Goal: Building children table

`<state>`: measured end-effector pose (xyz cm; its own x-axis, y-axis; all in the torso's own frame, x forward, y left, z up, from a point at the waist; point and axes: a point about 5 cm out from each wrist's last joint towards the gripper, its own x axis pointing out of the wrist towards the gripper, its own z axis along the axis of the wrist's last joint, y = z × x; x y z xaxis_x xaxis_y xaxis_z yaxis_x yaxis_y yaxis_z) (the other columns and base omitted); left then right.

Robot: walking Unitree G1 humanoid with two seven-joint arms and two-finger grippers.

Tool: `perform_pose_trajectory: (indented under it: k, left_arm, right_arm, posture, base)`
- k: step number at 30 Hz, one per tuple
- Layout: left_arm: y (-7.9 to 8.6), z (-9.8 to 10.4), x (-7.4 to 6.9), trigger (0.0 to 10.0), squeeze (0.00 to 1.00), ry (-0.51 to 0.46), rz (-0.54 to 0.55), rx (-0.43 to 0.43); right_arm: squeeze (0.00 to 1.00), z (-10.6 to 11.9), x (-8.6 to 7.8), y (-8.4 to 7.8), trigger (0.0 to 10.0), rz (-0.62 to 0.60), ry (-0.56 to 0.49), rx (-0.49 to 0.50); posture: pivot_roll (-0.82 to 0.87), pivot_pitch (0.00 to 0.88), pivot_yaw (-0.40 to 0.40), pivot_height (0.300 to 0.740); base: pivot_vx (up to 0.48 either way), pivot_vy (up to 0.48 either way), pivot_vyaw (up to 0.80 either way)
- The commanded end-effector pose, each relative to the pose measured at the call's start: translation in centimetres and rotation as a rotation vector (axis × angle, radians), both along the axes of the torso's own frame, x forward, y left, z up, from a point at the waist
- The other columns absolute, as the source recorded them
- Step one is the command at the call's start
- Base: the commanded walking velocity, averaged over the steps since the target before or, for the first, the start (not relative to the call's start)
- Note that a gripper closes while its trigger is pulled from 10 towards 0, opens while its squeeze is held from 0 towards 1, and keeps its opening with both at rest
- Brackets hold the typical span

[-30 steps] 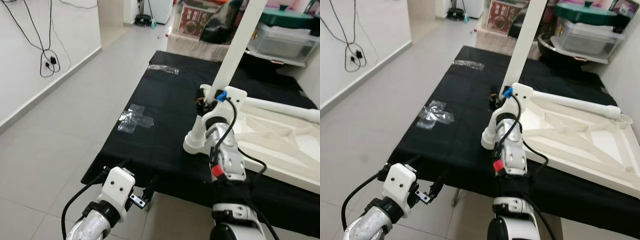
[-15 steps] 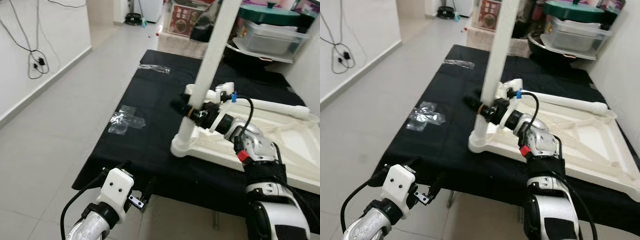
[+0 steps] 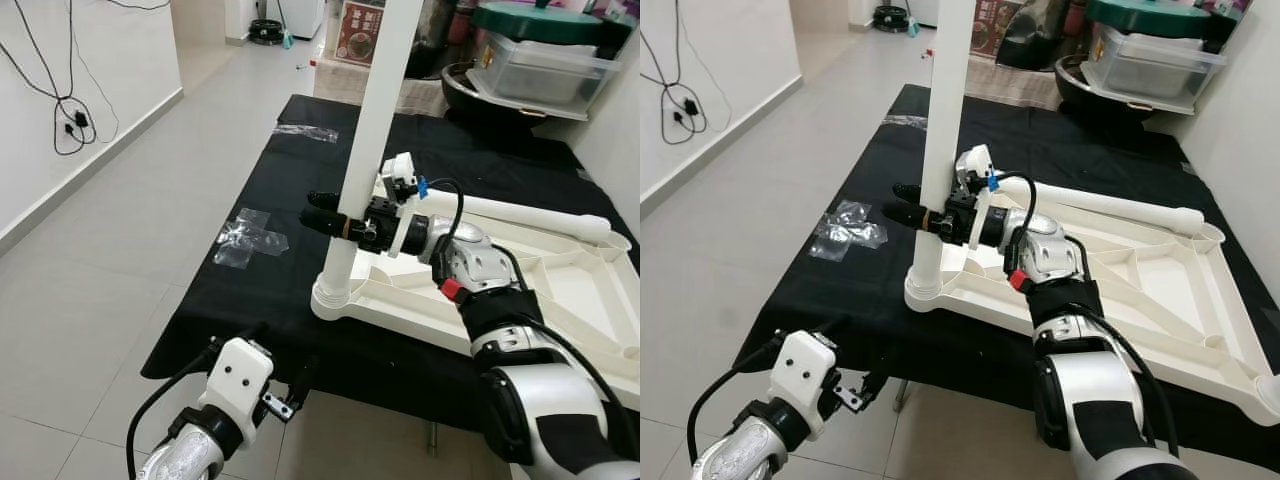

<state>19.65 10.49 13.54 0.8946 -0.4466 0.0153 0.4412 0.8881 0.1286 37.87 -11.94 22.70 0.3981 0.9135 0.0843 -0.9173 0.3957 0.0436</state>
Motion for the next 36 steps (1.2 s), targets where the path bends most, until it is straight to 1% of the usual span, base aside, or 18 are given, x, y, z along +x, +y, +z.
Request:
perform_pose_trajectory:
  k: [1, 2, 4, 5, 7, 8, 10, 12, 13, 15, 18, 23, 24, 26, 27, 33, 34, 36]
  left_arm:
    - [-0.2, 0.0, -0.1, 10.0, 0.0, 0.002, -0.002, -0.004]
    - [-0.2, 0.0, -0.1, 10.0, 0.0, 0.002, -0.002, -0.004]
    - [-0.2, 0.0, 0.0, 10.0, 0.0, 0.002, -0.002, -0.005]
    - [-0.2, 0.0, 0.0, 10.0, 0.0, 0.002, -0.002, -0.005]
    - [-0.1, 0.0, 0.1, 10.0, 0.0, 0.002, -0.003, -0.004]
    - [-0.1, 0.0, 0.1, 10.0, 0.0, 0.002, -0.003, -0.004]
    - [0.0, 0.0, 0.2, 10.0, 0.0, 0.004, -0.004, -0.003]
    - [0.0, 0.0, 0.2, 10.0, 0.0, 0.004, -0.004, -0.003]
    - [0.0, 0.0, 0.2, 10.0, 0.0, 0.003, -0.005, -0.001]
    - [0.0, 0.0, 0.2, 10.0, 0.0, 0.003, -0.005, 0.001]
    - [0.0, 0.0, 0.2, 10.0, 0.0, 0.003, -0.005, 0.001]
    - [0.0, 0.0, 0.2, 10.0, 0.0, -0.001, -0.006, 0.004]
    - [0.0, 0.0, 0.2, 10.0, 0.0, -0.001, -0.007, 0.004]
    - [-0.1, 0.0, 0.2, 10.0, 0.0, -0.001, -0.006, 0.003]
    - [-0.1, 0.0, 0.1, 10.0, 0.0, -0.001, -0.007, 0.002]
    - [-0.1, -0.1, 0.1, 10.0, 0.0, 0.001, -0.007, -0.001]
    - [-0.2, -0.2, 0.0, 10.0, 0.0, 0.002, -0.008, -0.001]
    - [-0.2, -0.2, 0.0, 10.0, 0.0, 0.003, -0.008, -0.001]
  right_arm:
    - [0.0, -0.8, 0.3, -0.4, 0.0, -0.118, 0.049, 0.059]
    - [0.0, -0.8, 0.3, -0.4, 0.0, -0.118, 0.049, 0.059]
    - [0.0, -2.0, 0.8, -1.3, 0.0, -0.462, 0.076, 0.079]
    - [0.0, -2.0, 0.8, -1.3, 0.0, -0.462, 0.076, 0.079]
    - [0.0, -2.9, 0.8, -3.1, 0.0, -0.872, 0.095, 0.101]
    - [0.0, -2.9, 0.8, -3.1, 0.0, -0.872, 0.095, 0.101]
    - [0.0, -3.7, -0.6, -4.8, 0.0, -1.239, 0.081, 0.092]
    - [0.0, -3.7, -0.6, -4.8, 0.0, -1.239, 0.081, 0.092]
    - [0.0, -4.2, -1.6, -4.5, 0.0, -1.355, 0.101, 0.103]
    - [0.0, -4.8, -2.2, -3.6, 0.0, -1.418, 0.154, 0.107]
    - [0.0, -4.8, -2.2, -3.6, 0.0, -1.418, 0.154, 0.107]
    - [0.0, -5.7, -2.2, -0.3, 0.0, -1.459, 0.273, 0.109]
    - [0.0, -5.7, -2.3, 0.0, 10.0, -1.48, 0.286, 0.111]
    - [0.0, -5.1, -2.3, 0.0, 10.0, -1.461, 0.243, 0.136]
    - [1.0, -4.5, -2.2, 0.1, 10.0, -1.408, 0.197, 0.174]
    - [0.94, -3.0, -2.3, -0.6, 10.0, -1.35, 0.093, 0.211]
    - [0.0, -2.4, -1.8, -1.6, 10.0, -1.244, 0.048, 0.227]
    - [0.0, -2.3, -1.5, -1.9, 10.0, -1.192, 0.037, 0.232]
  posture:
    - [0.15, 0.083, -0.139, 0.74]
    - [0.15, 0.083, -0.139, 0.74]
    - [0.14, 0.09, -0.13, 0.74]
    - [0.14, 0.09, -0.13, 0.74]
    - [0.13, 0.091, -0.124, 0.74]
    - [0.13, 0.091, -0.124, 0.74]
    - [0.13, 0.09, -0.128, 0.74]
    - [0.13, 0.09, -0.128, 0.74]
    - [0.13, 0.09, -0.129, 0.74]
    - [0.14, 0.091, -0.128, 0.74]
    - [0.14, 0.091, -0.128, 0.74]
    - [0.14, 0.089, -0.128, 0.74]
    - [0.14, 0.089, -0.128, 0.74]
    - [0.14, 0.081, -0.132, 0.74]
    - [0.14, 0.079, -0.131, 0.74]
    - [0.13, 0.066, -0.132, 0.74]
    - [0.13, 0.06, -0.131, 0.74]
    - [0.13, 0.06, -0.131, 0.74]
  base:
    - [0.0, 0.0, 0.0]
    - [0.0, 0.0, 0.0]
    - [0.0, 0.0, 0.0]
    - [0.0, 0.0, 0.0]
    - [0.0, 0.0, 0.0]
    - [0.0, 0.0, 0.0]
    - [0.0, 0.0, 0.0]
    - [0.0, 0.0, 0.0]
    - [0.0, 0.0, 0.0]
    - [0.0, 0.0, 0.0]
    - [0.0, 0.0, 0.0]
    - [0.0, 0.0, 0.0]
    - [0.0, 0.0, 0.0]
    - [0.0, 0.0, 0.0]
    - [0.0, 0.0, 0.0]
    - [0.0, 0.0, 0.0]
    - [0.0, 0.0, 0.0]
    - [0.0, 0.0, 0.0]
